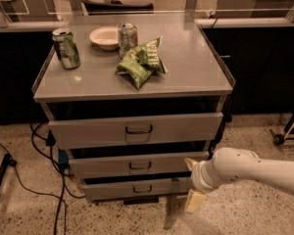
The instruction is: Open middle drawer
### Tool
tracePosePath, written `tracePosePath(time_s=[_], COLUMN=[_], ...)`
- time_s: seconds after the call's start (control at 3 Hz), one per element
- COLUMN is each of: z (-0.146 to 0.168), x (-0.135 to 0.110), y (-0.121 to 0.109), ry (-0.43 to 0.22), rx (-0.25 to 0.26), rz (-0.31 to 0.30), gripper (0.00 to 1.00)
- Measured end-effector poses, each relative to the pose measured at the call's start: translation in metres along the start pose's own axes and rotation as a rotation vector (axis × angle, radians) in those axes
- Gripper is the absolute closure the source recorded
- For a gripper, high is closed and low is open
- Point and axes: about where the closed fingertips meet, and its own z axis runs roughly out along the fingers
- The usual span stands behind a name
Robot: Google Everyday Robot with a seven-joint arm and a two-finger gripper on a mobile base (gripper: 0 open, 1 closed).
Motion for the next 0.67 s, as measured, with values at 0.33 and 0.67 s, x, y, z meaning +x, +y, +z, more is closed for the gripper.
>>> tracePosePath(time_s=[0.33, 0.67], z=[0.0047, 0.0143], x=[0.0056, 0.0126], y=[0.0022, -0.0058], ry=[-0.002, -0.005], rx=[0.009, 0.06], rz=[-0.012, -0.038], gripper=[0.0, 0.0])
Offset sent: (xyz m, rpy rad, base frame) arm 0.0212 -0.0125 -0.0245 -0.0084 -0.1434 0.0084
